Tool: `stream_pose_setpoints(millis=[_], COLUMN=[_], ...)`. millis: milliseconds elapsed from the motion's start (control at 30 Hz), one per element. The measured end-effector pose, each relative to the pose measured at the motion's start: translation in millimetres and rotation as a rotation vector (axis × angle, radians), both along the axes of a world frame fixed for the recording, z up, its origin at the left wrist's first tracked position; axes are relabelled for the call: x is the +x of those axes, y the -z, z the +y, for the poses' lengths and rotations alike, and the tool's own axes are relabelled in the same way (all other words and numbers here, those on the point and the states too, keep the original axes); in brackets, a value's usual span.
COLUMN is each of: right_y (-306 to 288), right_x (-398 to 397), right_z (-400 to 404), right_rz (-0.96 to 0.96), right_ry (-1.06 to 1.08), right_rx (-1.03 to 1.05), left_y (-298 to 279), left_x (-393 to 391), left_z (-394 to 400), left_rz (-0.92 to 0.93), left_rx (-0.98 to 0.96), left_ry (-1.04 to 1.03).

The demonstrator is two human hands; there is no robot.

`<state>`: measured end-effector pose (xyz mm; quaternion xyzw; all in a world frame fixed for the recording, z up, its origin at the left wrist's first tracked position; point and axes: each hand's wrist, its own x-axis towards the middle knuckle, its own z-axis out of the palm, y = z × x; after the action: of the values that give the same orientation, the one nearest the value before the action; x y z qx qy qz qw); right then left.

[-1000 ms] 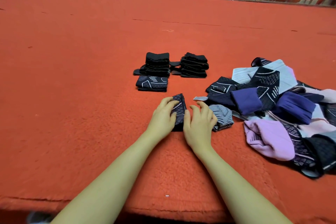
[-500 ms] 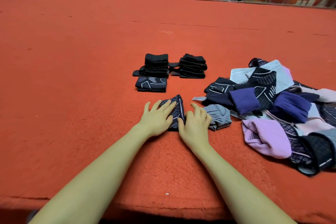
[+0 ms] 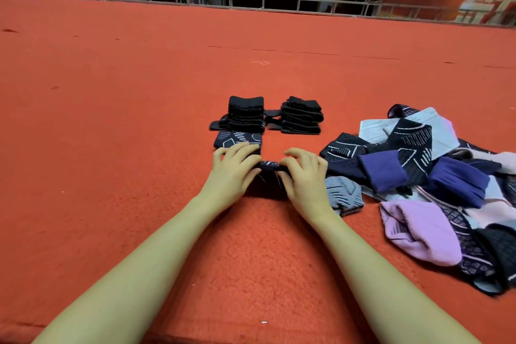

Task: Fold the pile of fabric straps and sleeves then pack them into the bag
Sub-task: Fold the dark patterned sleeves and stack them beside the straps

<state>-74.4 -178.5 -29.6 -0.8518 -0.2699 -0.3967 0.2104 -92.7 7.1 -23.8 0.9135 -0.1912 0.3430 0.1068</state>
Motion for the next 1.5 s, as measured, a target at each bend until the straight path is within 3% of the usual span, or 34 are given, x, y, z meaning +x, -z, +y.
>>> stream_pose_setpoints(millis=[200, 367, 667, 1000, 1133, 1333, 1500], right_y=[16, 17, -4, -22, -7, 22, 19], right_x=[-3, -2, 32, 138, 165, 155, 142], right_z=[-10, -11, 20, 65, 73, 66, 65], right_rz=[0.086, 0.064, -0.121, -0.190, -0.077, 0.153, 0.312], right_ry=[-0.052, -0.082, -0.020, -0.019, -0.031, -0.121, -0.057], right_rx=[-0.128, -0.191, -0.035, -0.030, -0.142, -0.200, -0.324], left_y=[24, 26, 1, -16, 5, 33, 30], left_x=[-17, -18, 17, 115, 133, 124, 115], left_z=[2, 11, 20, 62, 77, 81, 75], left_rz=[0.030, 0.093, -0.258, -0.288, -0.193, 0.133, 0.189], left_rx=[-0.106, -0.043, -0.090, -0.053, -0.046, -0.123, -0.018], left_ry=[0.042, 0.036, -0.041, -0.119, -0.132, -0.029, -0.097])
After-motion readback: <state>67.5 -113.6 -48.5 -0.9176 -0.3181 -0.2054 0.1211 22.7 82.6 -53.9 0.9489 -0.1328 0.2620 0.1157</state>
